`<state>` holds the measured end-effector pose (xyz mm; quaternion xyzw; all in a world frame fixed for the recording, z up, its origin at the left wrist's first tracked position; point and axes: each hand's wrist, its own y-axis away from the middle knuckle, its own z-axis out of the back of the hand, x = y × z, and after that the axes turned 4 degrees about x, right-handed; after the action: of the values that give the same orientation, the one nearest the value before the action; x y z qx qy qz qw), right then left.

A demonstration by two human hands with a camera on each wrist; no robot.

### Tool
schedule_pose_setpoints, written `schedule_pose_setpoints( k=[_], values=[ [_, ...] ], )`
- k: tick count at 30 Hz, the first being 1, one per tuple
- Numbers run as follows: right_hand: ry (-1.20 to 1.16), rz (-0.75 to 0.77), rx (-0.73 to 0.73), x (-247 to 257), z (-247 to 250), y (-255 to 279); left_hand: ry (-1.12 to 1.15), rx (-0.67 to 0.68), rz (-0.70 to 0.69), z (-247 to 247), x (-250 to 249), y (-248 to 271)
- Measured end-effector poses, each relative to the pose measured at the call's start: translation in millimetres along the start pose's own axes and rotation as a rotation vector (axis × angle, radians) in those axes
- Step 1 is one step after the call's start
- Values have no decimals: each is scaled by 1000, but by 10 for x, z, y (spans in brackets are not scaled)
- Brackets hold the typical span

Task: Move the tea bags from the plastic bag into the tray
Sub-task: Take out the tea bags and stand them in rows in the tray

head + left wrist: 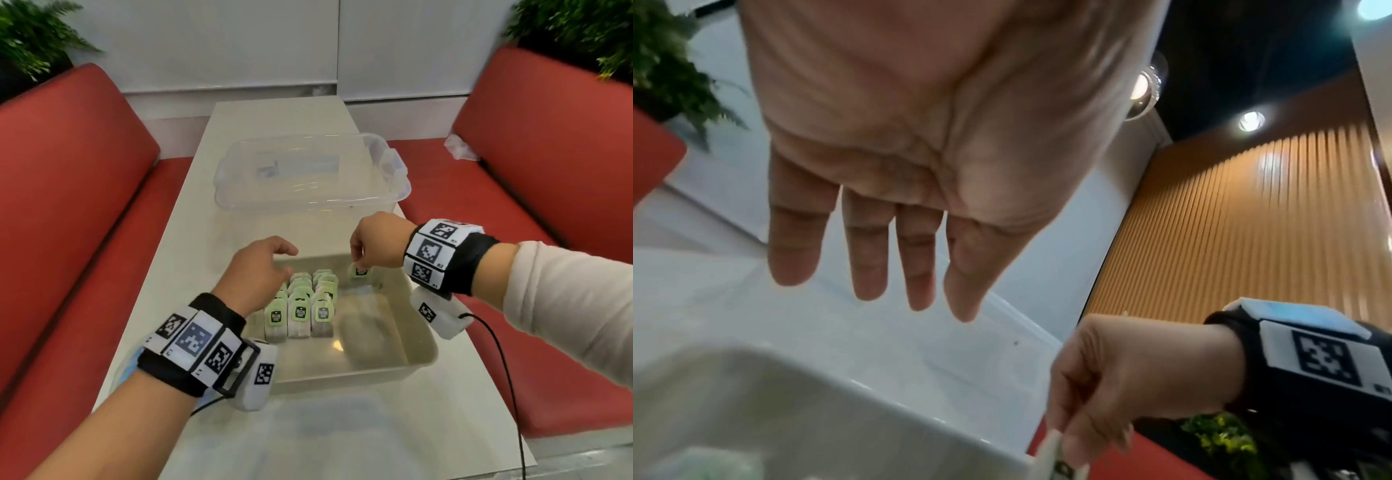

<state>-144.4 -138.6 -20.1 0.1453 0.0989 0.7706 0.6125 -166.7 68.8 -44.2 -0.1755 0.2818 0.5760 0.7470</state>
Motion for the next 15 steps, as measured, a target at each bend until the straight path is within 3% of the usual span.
schedule_pose_setpoints(
  k=[6, 15],
  values=[
    [161, -85, 54, 55, -208, -267, -255, 120, 89, -73, 169, 10],
    [216, -98, 63, 158, -273, -406, -240, 161, 157, -47, 227, -9]
  ],
)
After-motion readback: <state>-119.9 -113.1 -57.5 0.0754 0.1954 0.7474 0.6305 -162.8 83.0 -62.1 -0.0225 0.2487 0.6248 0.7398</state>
